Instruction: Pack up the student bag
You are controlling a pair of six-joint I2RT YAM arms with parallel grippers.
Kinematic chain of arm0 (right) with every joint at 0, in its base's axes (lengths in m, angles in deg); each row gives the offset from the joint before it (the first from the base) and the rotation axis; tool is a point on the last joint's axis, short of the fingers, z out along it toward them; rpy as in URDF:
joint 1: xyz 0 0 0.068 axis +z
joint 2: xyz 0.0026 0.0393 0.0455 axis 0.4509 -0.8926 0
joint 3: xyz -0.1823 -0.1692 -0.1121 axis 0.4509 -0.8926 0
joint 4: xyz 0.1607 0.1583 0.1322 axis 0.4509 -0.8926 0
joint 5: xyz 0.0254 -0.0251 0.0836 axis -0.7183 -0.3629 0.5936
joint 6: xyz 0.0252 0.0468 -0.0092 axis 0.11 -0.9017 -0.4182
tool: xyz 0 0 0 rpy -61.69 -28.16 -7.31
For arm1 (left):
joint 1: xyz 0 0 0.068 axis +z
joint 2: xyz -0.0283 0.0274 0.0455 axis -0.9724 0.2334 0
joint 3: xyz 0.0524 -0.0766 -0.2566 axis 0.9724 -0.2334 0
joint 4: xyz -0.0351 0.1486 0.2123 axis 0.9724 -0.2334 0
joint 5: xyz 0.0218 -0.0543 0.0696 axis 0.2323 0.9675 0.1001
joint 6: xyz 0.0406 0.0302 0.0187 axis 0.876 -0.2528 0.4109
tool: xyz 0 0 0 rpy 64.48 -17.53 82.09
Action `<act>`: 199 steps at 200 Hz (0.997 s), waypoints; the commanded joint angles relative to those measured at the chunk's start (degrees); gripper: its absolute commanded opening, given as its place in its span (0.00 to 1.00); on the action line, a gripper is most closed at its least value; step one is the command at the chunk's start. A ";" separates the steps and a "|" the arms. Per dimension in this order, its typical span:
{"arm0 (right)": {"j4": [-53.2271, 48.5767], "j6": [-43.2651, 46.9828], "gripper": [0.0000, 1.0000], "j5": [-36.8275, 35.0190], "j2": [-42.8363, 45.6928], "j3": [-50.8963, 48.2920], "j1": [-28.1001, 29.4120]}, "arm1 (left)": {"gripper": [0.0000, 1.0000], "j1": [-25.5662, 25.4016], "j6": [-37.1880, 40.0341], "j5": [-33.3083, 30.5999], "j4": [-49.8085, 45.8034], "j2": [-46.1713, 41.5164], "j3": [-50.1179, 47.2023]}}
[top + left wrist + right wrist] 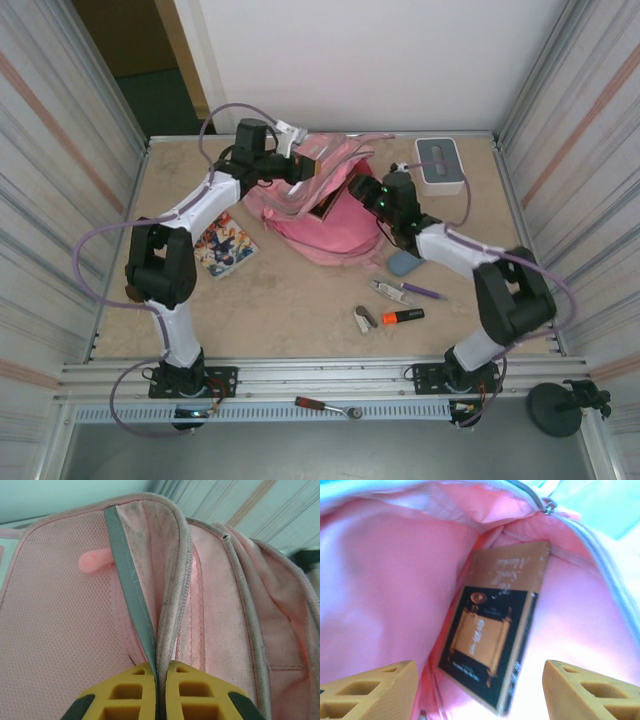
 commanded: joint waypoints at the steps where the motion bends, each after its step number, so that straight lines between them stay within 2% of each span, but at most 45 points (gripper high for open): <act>1: -8.61 10.56 0.65 -6.47 10.87 -3.79 -0.09 | 0.07 -1.60 4.06 -7.23 0.79 0.07 -2.09; 22: -15.30 17.37 0.66 -11.54 18.80 -5.76 -0.83 | 0.39 -2.94 5.48 -8.81 -1.06 0.53 -3.17; 37: -19.69 22.12 0.66 -12.31 21.24 -4.77 -0.33 | 0.55 -3.13 5.58 -10.32 -1.86 -1.77 -4.89; 60: -22.65 28.05 0.66 -10.43 20.55 -2.23 3.85 | 0.66 -2.79 3.72 -21.02 -1.72 -10.46 -13.11; 78: -23.18 30.98 0.67 -5.21 16.67 0.24 7.79 | 0.75 -0.73 -1.00 -34.55 -0.64 -18.93 -23.78; 90: -23.79 31.69 0.67 -2.51 12.70 2.48 10.43 | 0.78 2.74 -5.50 -39.28 0.94 -23.98 -31.84; 99: -24.20 32.36 0.67 -0.71 9.52 4.32 12.31 | 0.79 6.68 -9.36 -39.30 2.83 -26.74 -37.69; 117: -23.94 32.95 0.67 1.42 3.02 7.71 15.63 | 0.80 15.63 -15.82 -30.10 7.01 -27.63 -45.18; 130: -23.64 33.02 0.67 2.93 -1.14 10.06 17.11 | 0.79 18.53 -16.95 -24.15 6.54 -24.88 -45.31; 157: -24.58 32.27 0.67 4.54 -7.08 13.52 18.40 | 0.75 17.04 -17.36 -23.06 4.49 -19.91 -44.35; 199: -24.13 31.29 0.67 3.54 -6.70 11.32 18.15 | 0.70 10.72 -23.49 -24.57 11.45 -20.36 -54.94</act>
